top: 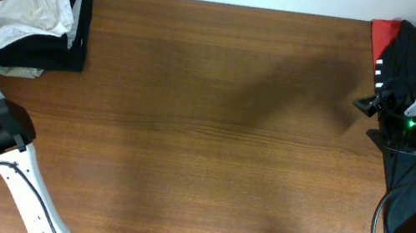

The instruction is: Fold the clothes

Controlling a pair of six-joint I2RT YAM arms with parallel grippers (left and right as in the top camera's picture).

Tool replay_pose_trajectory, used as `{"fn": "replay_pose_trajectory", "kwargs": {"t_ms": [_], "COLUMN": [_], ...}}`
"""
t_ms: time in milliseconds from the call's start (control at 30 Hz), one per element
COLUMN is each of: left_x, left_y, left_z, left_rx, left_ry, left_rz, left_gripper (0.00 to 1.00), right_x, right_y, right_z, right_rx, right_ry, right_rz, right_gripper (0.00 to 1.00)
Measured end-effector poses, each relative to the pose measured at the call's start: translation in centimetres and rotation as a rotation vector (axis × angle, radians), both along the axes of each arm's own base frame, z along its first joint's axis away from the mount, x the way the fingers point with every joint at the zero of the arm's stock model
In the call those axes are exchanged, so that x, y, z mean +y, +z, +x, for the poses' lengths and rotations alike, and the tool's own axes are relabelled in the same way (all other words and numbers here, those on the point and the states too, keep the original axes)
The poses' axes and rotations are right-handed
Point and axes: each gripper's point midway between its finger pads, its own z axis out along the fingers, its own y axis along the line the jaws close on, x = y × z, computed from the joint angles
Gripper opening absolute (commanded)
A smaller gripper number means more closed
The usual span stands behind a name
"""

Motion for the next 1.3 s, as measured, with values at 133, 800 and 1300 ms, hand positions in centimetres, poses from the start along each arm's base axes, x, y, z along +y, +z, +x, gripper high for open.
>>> {"fn": "replay_pose_trajectory", "kwargs": {"t_ms": [133, 800, 1300], "left_x": [-1.6, -26.8, -28.8], "left_y": [-8.0, 14.2, 14.1], "left_z": [-1.2, -5.7, -5.7], "left_rx": [0.180, -0.079, -0.071], "left_ry": [0.004, -0.543, -0.583], "left_rz": [-0.122, -0.345, -0.352], "left_gripper": [0.01, 0.99, 0.99], "right_x": [0.0, 3.0, 7.6], "right_y": [0.0, 4.0, 21.5], "right_z": [0.0, 0.7, -10.1], "right_rx": [-0.002, -0.125, -0.467], "right_ry": [0.000, 0.049, 0.095], "right_rz": [-0.001, 0.290, -0.024], "right_gripper": [0.99, 0.99, 0.99]}}
